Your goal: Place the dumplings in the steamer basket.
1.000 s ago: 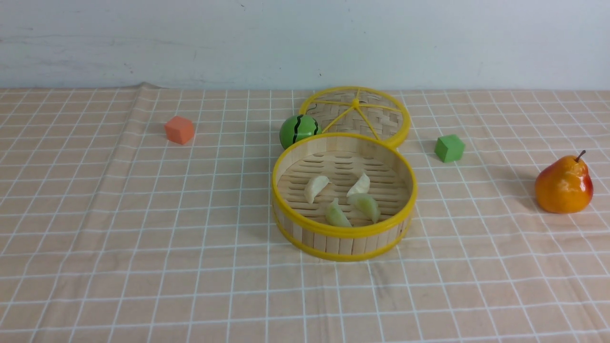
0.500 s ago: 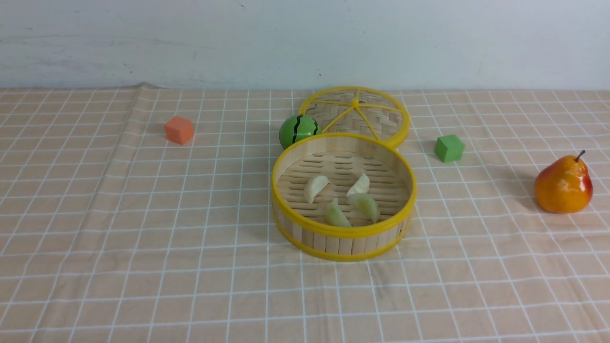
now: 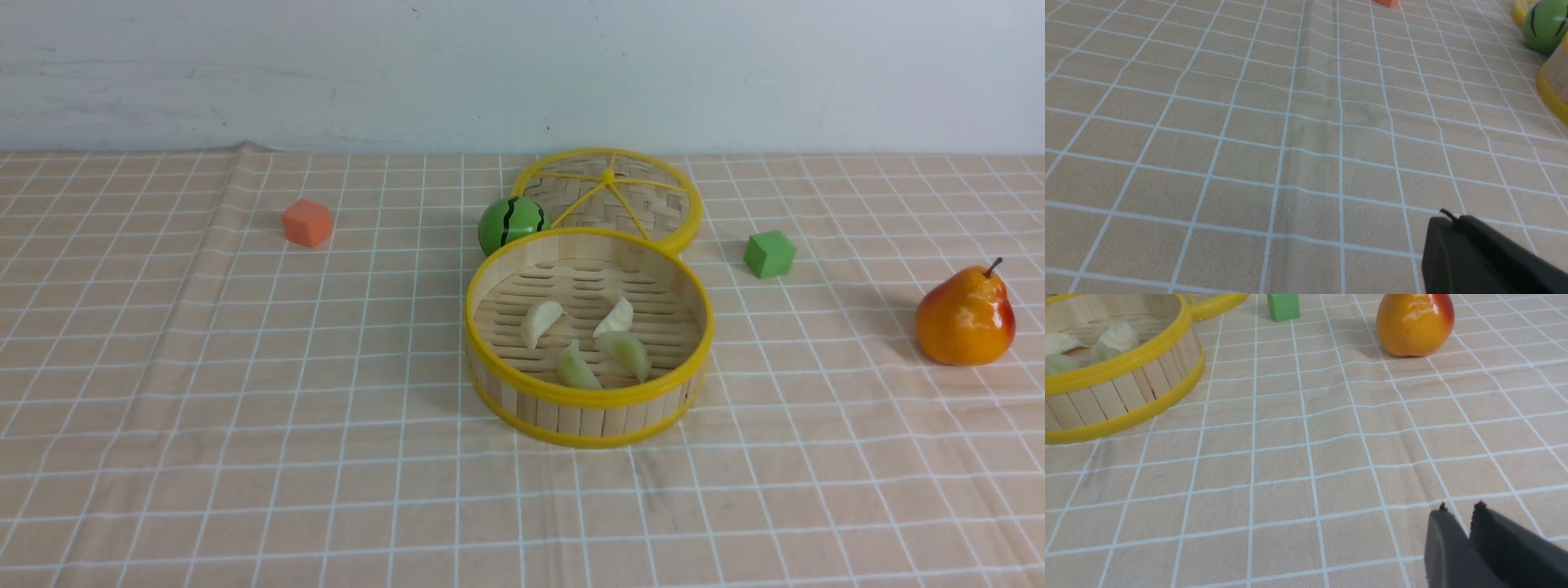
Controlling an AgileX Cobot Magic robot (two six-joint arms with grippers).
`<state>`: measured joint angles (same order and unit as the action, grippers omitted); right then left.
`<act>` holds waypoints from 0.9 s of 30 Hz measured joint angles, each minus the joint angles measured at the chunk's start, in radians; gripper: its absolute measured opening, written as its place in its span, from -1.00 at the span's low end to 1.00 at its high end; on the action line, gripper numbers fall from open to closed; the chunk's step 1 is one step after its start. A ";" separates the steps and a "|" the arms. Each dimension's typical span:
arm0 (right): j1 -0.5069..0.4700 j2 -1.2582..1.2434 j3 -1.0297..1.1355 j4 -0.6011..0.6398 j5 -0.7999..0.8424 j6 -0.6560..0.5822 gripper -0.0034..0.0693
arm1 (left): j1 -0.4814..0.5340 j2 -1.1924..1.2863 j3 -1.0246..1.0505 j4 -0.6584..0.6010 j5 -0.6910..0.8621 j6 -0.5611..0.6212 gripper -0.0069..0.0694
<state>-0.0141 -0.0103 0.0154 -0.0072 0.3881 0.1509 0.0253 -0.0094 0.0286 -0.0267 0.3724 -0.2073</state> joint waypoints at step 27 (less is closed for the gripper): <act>0.000 0.000 0.000 0.000 0.000 0.000 -0.55 | 0.000 0.000 0.000 0.000 0.000 0.000 -0.84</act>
<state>-0.0141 -0.0103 0.0154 -0.0072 0.3881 0.1509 0.0253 -0.0094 0.0286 -0.0267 0.3724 -0.2073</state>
